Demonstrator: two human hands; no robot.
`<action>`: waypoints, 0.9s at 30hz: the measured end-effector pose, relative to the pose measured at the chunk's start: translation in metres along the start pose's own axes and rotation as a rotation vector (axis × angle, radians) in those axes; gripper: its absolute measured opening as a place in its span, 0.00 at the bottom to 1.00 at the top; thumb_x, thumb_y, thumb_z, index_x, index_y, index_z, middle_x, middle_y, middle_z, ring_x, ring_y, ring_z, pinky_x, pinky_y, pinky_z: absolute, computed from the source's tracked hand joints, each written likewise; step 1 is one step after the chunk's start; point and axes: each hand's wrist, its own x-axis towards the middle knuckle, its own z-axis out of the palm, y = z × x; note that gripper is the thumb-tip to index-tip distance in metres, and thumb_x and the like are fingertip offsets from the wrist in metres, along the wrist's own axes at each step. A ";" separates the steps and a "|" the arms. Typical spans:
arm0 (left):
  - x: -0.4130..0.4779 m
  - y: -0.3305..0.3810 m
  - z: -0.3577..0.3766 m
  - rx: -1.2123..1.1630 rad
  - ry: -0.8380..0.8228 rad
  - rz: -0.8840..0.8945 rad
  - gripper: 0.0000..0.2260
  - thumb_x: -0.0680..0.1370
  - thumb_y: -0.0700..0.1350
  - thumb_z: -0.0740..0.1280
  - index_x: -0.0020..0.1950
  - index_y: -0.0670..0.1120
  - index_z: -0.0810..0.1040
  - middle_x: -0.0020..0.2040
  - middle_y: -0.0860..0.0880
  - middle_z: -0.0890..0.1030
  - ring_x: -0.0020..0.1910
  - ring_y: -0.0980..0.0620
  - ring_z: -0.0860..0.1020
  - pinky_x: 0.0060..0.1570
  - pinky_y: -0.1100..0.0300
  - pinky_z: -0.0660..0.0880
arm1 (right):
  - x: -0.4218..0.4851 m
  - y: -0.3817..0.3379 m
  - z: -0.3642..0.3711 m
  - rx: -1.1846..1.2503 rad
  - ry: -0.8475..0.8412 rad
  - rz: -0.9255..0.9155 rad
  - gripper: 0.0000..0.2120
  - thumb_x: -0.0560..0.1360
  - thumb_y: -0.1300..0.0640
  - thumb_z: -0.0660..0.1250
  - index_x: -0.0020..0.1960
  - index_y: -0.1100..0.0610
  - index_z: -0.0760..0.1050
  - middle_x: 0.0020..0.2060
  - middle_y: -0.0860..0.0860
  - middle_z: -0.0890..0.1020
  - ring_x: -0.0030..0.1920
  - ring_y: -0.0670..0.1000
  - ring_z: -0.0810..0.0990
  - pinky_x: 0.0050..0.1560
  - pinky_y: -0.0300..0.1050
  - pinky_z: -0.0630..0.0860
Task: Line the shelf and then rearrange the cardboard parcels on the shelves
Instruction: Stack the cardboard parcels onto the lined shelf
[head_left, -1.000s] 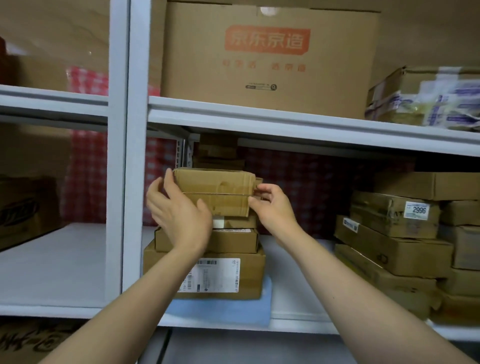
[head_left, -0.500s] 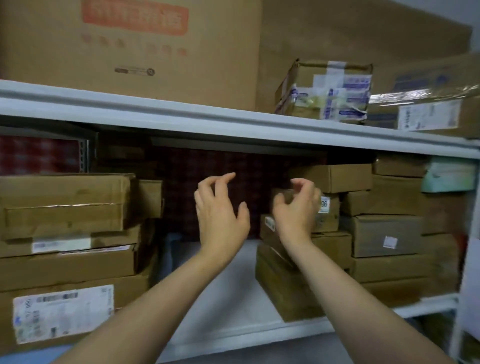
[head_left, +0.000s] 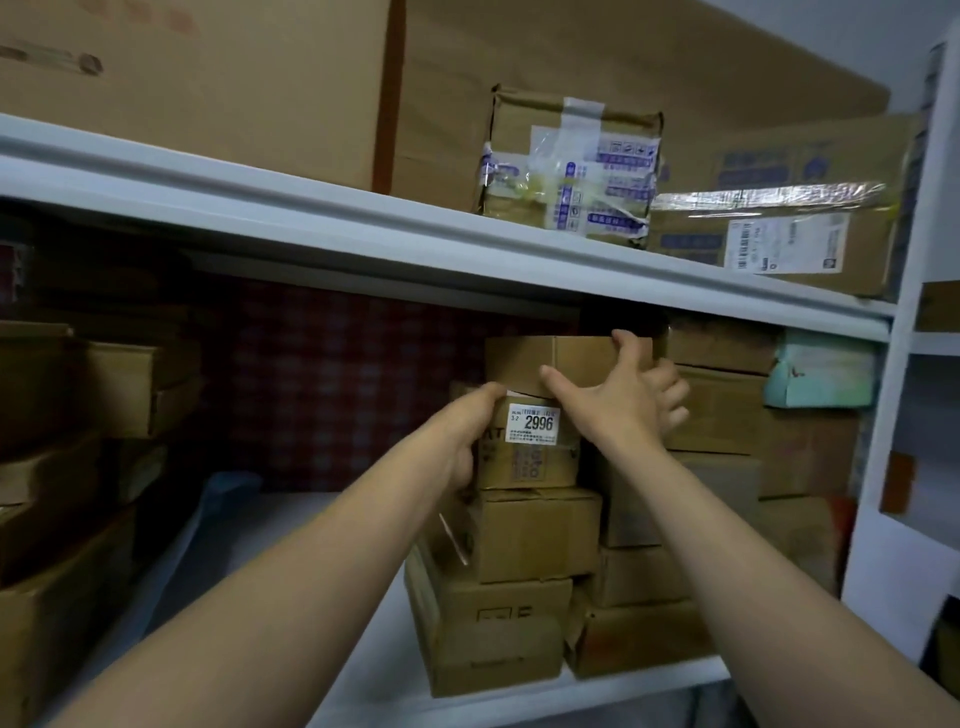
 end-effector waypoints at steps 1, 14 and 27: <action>-0.009 0.000 -0.001 0.026 -0.006 0.016 0.16 0.81 0.56 0.59 0.41 0.46 0.75 0.19 0.49 0.77 0.32 0.50 0.75 0.19 0.65 0.70 | 0.002 0.001 0.001 -0.004 -0.004 -0.014 0.43 0.63 0.28 0.67 0.72 0.43 0.57 0.73 0.62 0.59 0.72 0.63 0.57 0.68 0.57 0.59; -0.012 0.006 0.016 -0.237 0.170 0.029 0.15 0.77 0.50 0.64 0.60 0.45 0.79 0.41 0.45 0.83 0.35 0.48 0.79 0.30 0.59 0.73 | 0.004 -0.019 -0.005 0.067 -0.015 -0.080 0.40 0.58 0.32 0.72 0.60 0.49 0.59 0.65 0.58 0.64 0.65 0.60 0.63 0.63 0.53 0.62; -0.034 -0.001 -0.004 -0.242 0.060 -0.085 0.16 0.79 0.52 0.59 0.36 0.45 0.77 0.21 0.46 0.79 0.36 0.46 0.78 0.46 0.52 0.77 | -0.016 -0.039 -0.009 0.182 -0.041 -0.122 0.38 0.60 0.33 0.70 0.65 0.44 0.61 0.66 0.57 0.59 0.67 0.59 0.59 0.60 0.56 0.66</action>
